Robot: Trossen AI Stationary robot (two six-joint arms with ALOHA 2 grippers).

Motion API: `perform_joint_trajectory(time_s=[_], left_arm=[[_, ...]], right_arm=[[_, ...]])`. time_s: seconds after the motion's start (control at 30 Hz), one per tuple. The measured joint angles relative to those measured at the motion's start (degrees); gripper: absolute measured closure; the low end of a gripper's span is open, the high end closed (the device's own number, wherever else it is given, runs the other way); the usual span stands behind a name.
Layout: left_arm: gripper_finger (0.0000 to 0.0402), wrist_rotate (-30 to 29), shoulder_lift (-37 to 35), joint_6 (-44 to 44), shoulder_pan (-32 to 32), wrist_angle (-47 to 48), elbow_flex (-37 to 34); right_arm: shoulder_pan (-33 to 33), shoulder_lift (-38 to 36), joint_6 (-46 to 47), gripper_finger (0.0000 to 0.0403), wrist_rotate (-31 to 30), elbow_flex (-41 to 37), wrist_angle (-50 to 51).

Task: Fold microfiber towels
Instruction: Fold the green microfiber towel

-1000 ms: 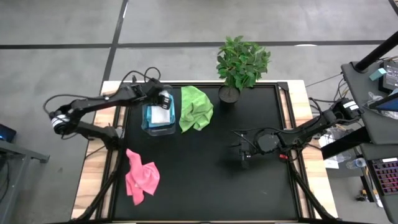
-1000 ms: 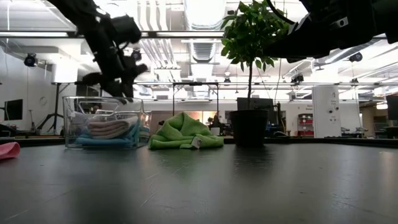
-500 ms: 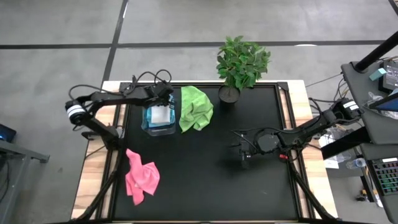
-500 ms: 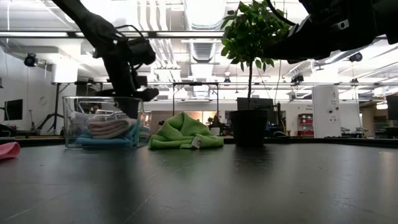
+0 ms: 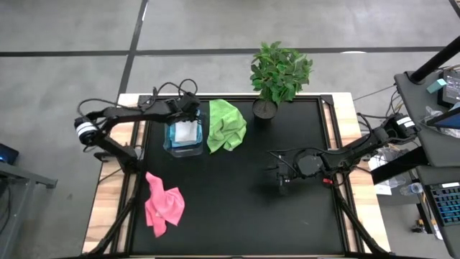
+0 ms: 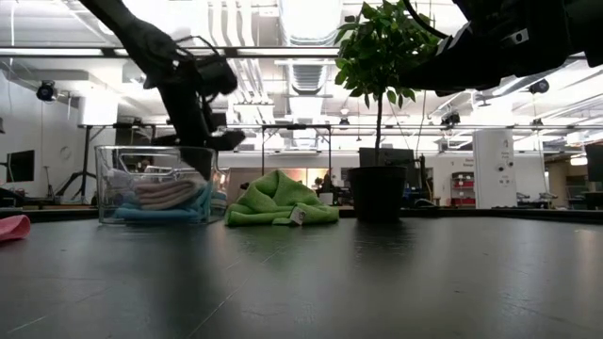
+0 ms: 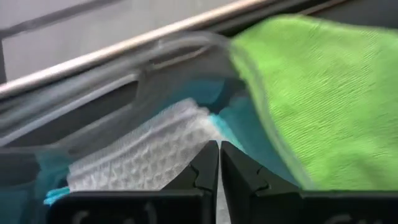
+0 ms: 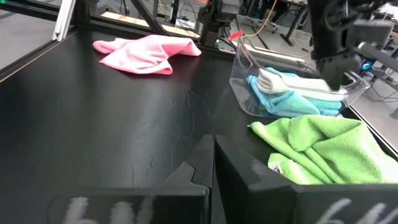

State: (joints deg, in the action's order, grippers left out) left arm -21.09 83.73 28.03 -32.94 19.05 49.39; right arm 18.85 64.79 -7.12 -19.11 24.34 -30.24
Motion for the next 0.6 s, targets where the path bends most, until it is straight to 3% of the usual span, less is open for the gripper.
perform_joint_trajectory(time_s=[0.27, 0.47, 0.6], left_arm=[[0.0399, 0.0, -11.77, -4.91, 4.85, -2.44, 0.7], [0.0399, -0.12, -20.41, -15.53, 16.94, -13.09, -1.7], [0.0399, -0.12, -23.84, -25.45, 26.21, -25.12, -6.24]], right_arm=[[-0.02, 0.0, 0.0, 0.0394, -0.03, 0.0, 0.95], [-0.56, 0.0, 3.33, 0.0394, -5.46, 0.41, 4.74], [-1.69, 0.14, 6.78, 0.0394, -7.71, 1.56, 5.44]])
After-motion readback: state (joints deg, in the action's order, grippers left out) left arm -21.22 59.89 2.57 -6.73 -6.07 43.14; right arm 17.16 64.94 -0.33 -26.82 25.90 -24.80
